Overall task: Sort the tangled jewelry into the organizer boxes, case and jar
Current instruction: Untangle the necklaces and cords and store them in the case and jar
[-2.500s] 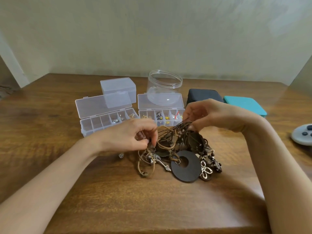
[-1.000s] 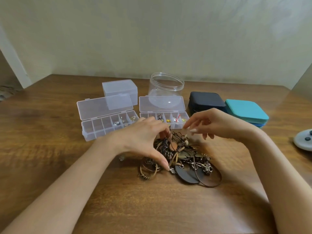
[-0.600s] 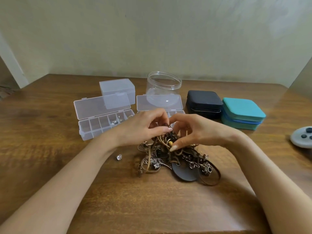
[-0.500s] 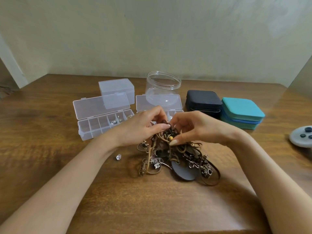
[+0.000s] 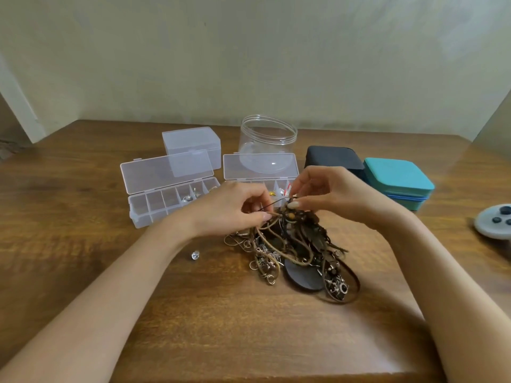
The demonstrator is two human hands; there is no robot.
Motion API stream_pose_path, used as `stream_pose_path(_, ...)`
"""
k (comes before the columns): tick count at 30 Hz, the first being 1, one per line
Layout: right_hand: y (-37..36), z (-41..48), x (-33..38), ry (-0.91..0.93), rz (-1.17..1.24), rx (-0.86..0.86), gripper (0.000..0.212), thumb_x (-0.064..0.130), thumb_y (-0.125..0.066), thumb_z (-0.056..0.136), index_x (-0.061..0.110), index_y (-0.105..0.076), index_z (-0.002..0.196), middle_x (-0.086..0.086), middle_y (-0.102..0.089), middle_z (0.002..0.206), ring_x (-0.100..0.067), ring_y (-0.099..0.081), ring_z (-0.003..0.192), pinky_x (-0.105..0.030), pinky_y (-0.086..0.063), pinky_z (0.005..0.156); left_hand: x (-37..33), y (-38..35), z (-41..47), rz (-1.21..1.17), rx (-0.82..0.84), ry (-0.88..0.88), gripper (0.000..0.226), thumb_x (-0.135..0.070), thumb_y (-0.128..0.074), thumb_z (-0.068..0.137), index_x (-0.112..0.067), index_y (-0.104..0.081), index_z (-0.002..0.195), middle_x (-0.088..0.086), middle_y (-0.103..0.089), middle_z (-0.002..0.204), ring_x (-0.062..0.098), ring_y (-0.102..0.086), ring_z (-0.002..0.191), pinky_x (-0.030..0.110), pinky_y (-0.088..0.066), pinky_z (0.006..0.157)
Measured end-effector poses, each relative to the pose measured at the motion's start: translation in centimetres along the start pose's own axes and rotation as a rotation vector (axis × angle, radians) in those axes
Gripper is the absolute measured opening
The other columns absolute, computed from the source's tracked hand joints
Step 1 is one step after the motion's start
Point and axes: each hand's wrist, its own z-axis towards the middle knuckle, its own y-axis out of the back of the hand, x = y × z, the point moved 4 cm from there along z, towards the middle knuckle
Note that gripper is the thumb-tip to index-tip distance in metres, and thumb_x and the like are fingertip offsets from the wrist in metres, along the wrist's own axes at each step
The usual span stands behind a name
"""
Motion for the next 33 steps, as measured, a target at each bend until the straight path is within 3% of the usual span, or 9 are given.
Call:
stream_pose_path(4,3.0,-3.4,-0.3,0.063,-0.142,-0.074,0.023,0.007,-0.076,0.076,0.027,-0.066,0.072,0.013,-0.066,0.07,0.001,-0.056,0.06,-0.011,-0.042,0.056,-0.3,0.1,-0.1,0.039,0.026,-0.047,0.011,-0.035,-0.058,0.089,-0.028,-0.063,0.096,-0.019,-0.058,0.082,-0.013,-0.053,0.075,0.004,-0.038,0.064)
stream_pose_path(9,1.0,-8.0,-4.1,0.015,-0.211,0.089,0.04,0.007,-0.079,0.073,0.042,-0.069,0.087,0.018,-0.06,0.094,-0.01,-0.059,0.083,-0.021,-0.05,0.07,-0.2,1.0,0.3,0.244,-0.246,-0.137,0.015,-0.035,-0.057,0.09,-0.026,-0.061,0.101,-0.013,-0.061,0.09,-0.002,-0.054,0.074,0.015,-0.045,0.066)
stream_pose_path(13,0.9,-7.6,-4.6,0.017,-0.211,-0.019,0.034,0.015,-0.082,0.068,0.042,-0.07,0.085,0.018,-0.058,0.094,-0.011,-0.058,0.083,-0.021,-0.048,0.07,-0.1,2.4,-0.1,0.298,-0.439,-0.137,0.015,-0.028,-0.058,0.091,-0.018,-0.062,0.101,-0.011,-0.06,0.086,0.009,-0.057,0.071,0.026,-0.049,0.064)
stream_pose_path(18,0.4,-7.5,-4.6,0.029,-0.239,-0.044,0.02,0.025,-0.082,0.067,0.037,-0.07,0.076,0.018,-0.06,0.09,-0.008,-0.056,0.079,-0.024,-0.046,0.069,-0.3,3.1,-0.5,0.304,-0.547,-0.129,0.011,-0.023,-0.058,0.092,-0.016,-0.062,0.099,-0.011,-0.057,0.083,0.006,-0.054,0.067,0.017,-0.041,0.06)
stream_pose_path(20,0.8,-7.7,-4.4,0.027,-0.137,-0.069,0.016,0.036,-0.082,0.064,0.032,-0.071,0.075,0.012,-0.061,0.09,-0.01,-0.058,0.077,-0.026,-0.047,0.07,-0.4,3.6,-0.7,0.237,-0.559,-0.106,0.011,-0.023,-0.058,0.092,-0.016,-0.062,0.099,-0.008,-0.062,0.083,0.006,-0.056,0.069,0.015,-0.041,0.061)
stream_pose_path(23,2.1,-8.2,-3.1,0.064,0.304,-0.124,0.043,0.051,-0.086,0.053,0.016,-0.069,0.071,-0.004,-0.065,0.085,-0.02,-0.059,0.074,-0.026,-0.051,0.066,0.2,5.1,-1.5,0.052,-0.537,-0.05,0.009,-0.024,-0.06,0.091,-0.016,-0.063,0.093,-0.006,-0.067,0.076,0.008,-0.06,0.069,0.019,-0.046,0.063)
stream_pose_path(27,1.7,-6.2,1.7,0.155,0.571,-0.041,0.029,0.029,-0.088,0.057,0.014,-0.065,0.068,-0.012,-0.066,0.068,-0.022,-0.062,0.061,-0.025,-0.052,0.058,3.2,6.8,-3.6,0.09,-0.481,0.078,0.014,-0.03,-0.062,0.087,-0.016,-0.064,0.088,-0.008,-0.067,0.073,0.013,-0.062,0.07,0.029,-0.05,0.068)
stream_pose_path(30,-1.7,-2.5,6.0,0.198,0.37,0.044,0.017,0.009,-0.077,0.066,0.007,-0.064,0.077,-0.01,-0.069,0.069,-0.019,-0.066,0.058,-0.025,-0.054,0.055,4.6,7.1,-4.7,0.18,-0.44,0.143,0.015,-0.033,-0.063,0.085,-0.018,-0.065,0.085,-0.008,-0.066,0.075,0.015,-0.062,0.073,0.029,-0.051,0.067)
stream_pose_path(33,-7.1,0.6,8.2,0.268,-0.084,0.118,0.012,0.008,-0.077,0.074,0.006,-0.069,0.083,0.0,-0.069,0.075,-0.005,-0.063,0.065,-0.014,-0.051,0.065,4.5,6.4,-5.6,0.015,-0.248,0.18,0.014,-0.03,-0.068,0.082,-0.016,-0.066,0.08,-0.005,-0.067,0.069,0.003,-0.059,0.064,0.01,-0.043,0.059)
